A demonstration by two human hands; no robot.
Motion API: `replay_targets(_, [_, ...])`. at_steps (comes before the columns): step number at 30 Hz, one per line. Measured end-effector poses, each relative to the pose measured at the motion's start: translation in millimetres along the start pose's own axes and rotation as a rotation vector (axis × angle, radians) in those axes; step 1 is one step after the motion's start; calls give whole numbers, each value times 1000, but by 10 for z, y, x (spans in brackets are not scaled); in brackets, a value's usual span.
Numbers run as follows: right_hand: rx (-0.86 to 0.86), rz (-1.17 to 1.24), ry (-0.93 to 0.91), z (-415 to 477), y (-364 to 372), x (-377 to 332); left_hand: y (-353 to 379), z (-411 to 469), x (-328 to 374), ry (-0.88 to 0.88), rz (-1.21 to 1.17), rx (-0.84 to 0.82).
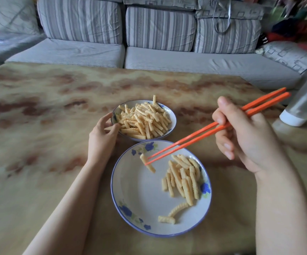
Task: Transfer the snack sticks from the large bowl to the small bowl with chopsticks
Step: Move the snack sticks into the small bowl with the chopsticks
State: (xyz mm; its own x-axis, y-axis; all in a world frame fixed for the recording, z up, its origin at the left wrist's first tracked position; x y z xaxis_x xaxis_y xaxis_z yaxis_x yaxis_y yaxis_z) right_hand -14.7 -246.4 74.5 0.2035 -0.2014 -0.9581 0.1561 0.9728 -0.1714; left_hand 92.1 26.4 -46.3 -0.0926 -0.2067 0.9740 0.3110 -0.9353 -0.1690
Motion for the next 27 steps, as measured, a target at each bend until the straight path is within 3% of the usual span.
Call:
replay_targets(5, [269, 171, -54, 50, -163, 30, 8, -8, 6, -3, -3, -2])
replay_targets(10, [469, 155, -70, 71, -231, 105, 9, 4, 0, 5, 5, 0])
replay_targets(23, [366, 19, 2, 116, -94, 218, 4, 0, -5, -3, 13, -4])
replay_targets(27, [232, 33, -29, 89, -191, 137, 7, 2, -17, -10, 5, -12])
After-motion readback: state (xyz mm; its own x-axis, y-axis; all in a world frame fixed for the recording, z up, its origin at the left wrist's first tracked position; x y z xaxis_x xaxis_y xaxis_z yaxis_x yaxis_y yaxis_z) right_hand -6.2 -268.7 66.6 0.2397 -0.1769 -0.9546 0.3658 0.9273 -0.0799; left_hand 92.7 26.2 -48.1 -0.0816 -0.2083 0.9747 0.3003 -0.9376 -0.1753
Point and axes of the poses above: each hand's wrist, its own z-axis towards the middle knuckle, its own y-axis out of the palm, x = y × z, the point moved 7 cm from there along z, towards the middle knuckle, and after that the axes turned 7 degrees about -z, right-handed, at the moved point
